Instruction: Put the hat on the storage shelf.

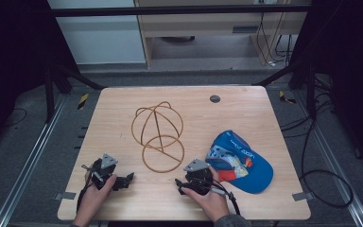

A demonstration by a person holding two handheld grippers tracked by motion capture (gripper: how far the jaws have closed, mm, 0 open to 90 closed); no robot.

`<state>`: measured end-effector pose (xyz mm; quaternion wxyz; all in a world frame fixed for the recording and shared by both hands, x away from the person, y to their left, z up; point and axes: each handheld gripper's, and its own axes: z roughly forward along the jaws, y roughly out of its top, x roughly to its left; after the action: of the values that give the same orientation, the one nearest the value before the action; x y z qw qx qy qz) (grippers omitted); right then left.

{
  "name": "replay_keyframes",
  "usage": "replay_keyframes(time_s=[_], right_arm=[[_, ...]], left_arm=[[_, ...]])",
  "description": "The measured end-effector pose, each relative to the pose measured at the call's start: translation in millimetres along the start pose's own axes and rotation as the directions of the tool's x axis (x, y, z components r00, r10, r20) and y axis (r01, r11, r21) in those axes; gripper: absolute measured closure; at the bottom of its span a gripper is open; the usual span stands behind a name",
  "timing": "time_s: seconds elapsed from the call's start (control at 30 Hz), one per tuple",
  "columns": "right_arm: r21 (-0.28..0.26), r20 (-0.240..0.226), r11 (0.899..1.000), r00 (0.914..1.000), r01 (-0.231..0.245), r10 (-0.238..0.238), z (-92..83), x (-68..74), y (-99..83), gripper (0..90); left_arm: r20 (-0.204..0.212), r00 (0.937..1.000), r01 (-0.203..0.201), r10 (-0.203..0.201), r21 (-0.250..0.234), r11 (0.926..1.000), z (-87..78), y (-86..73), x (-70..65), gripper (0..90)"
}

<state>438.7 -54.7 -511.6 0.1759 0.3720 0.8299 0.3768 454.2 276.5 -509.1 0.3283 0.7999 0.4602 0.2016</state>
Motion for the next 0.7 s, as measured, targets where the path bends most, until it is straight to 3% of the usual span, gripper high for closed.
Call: replay_keyframes(time_s=[0.17, 0.3, 0.33, 0.43, 0.53, 0.7], right_arm=[[0.027, -0.003, 1.000, 1.0000, -0.008, 0.008, -0.1, 0.9, 4.1, 20.0], [0.024, -0.051, 1.000, 0.9987, 0.004, -0.003, -9.4, 5.3, 14.7, 17.6], [0.031, -0.076, 0.999, 0.9969, 0.025, -0.022, -15.4, 7.4, 22.5, 14.0], [0.025, -0.089, 0.998, 0.9950, 0.050, -0.047, -23.5, 7.4, 31.0, 12.9], [0.006, -0.109, 0.998, 0.9923, 0.060, -0.059, -40.0, -0.5, 43.6, 12.4], [-0.010, -0.047, 0.997, 0.9956, 0.081, -0.081, -79.1, -28.1, 59.0, 27.5]], left_arm=[[-0.001, 1.0000, 0.001, -0.001, 0.000, 1.0000, -0.1, -0.1, -0.1, 0.0], [0.000, 1.0000, 0.001, -0.001, 0.000, 1.0000, -0.1, -0.1, -0.1, 0.0], [0.000, 1.0000, 0.001, -0.001, 0.000, 1.0000, -0.1, -0.1, -0.2, 0.0], [-0.001, 1.0000, 0.002, -0.002, 0.000, 1.0000, -0.2, -0.2, -0.2, 0.0], [-0.001, 1.0000, -0.001, 0.001, 0.000, 1.0000, -0.2, -0.1, -0.1, 0.0], [0.000, 1.0000, 0.007, -0.007, -0.004, 1.0000, 0.1, -0.2, -0.6, 0.0]])
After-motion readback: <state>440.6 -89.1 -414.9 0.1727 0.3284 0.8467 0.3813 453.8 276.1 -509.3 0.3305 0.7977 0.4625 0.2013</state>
